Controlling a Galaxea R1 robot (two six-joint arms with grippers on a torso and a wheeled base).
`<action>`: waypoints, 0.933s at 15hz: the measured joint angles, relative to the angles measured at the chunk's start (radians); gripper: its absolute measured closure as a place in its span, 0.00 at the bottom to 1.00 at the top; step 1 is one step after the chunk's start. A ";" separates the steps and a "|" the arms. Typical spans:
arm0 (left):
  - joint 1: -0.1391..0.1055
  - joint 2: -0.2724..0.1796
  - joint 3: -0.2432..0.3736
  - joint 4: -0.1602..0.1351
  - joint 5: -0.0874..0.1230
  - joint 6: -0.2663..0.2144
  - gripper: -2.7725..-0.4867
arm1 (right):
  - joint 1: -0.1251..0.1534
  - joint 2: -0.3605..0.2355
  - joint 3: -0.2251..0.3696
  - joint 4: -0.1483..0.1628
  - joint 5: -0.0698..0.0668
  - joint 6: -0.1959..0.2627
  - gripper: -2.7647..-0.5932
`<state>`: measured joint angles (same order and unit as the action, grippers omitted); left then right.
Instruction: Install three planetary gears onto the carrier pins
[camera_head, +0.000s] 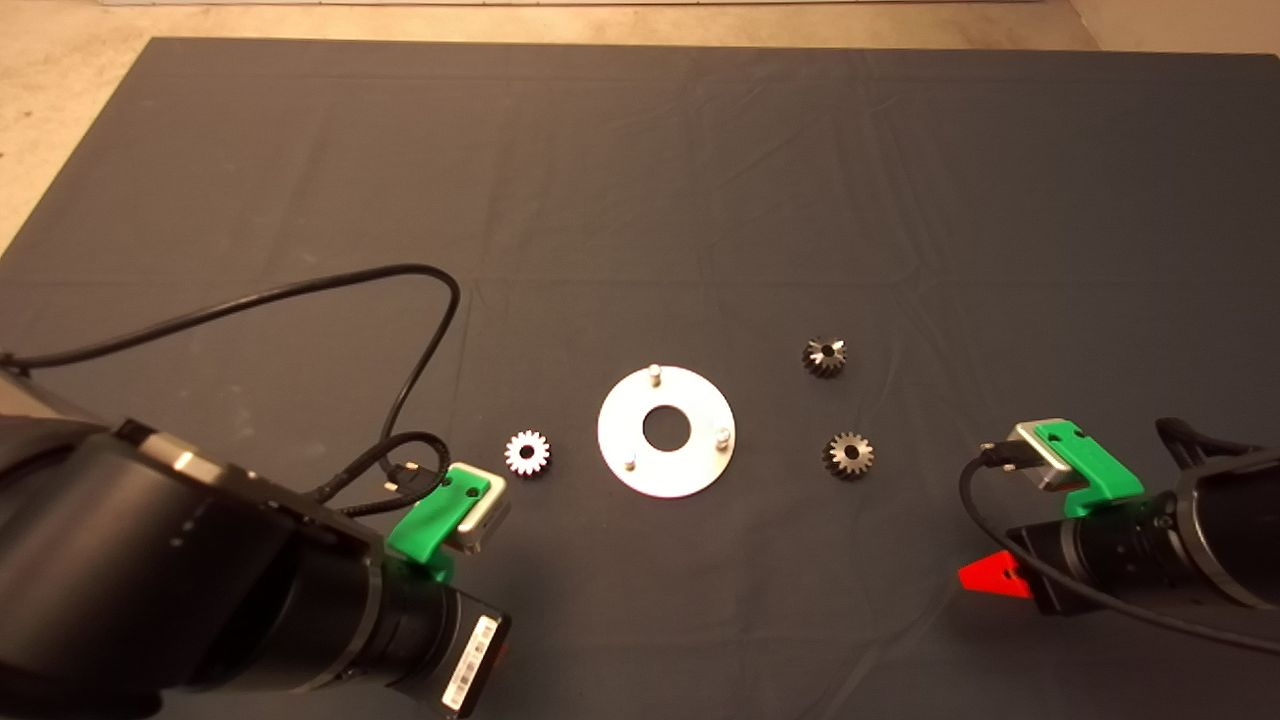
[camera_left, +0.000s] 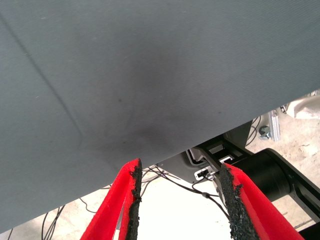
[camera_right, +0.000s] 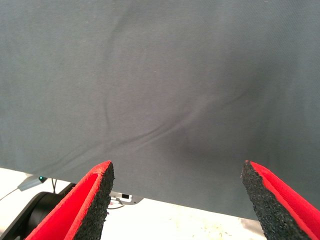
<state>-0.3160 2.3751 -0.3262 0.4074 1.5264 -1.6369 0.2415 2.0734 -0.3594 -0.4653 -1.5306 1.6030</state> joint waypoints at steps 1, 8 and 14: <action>0.000 0.014 0.000 0.000 0.000 -0.004 0.76 | 0.000 0.005 -0.003 -0.017 0.000 -0.003 0.40; 0.000 0.057 0.000 0.000 0.000 -0.026 0.76 | -0.037 0.135 -0.178 -0.119 -0.003 -0.072 0.40; 0.000 0.057 0.000 0.000 0.000 -0.027 0.76 | -0.064 0.245 -0.289 -0.147 0.007 -0.111 0.40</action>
<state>-0.3160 2.4323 -0.3262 0.4074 1.5264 -1.6636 0.1770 2.3187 -0.6485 -0.6123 -1.5236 1.4919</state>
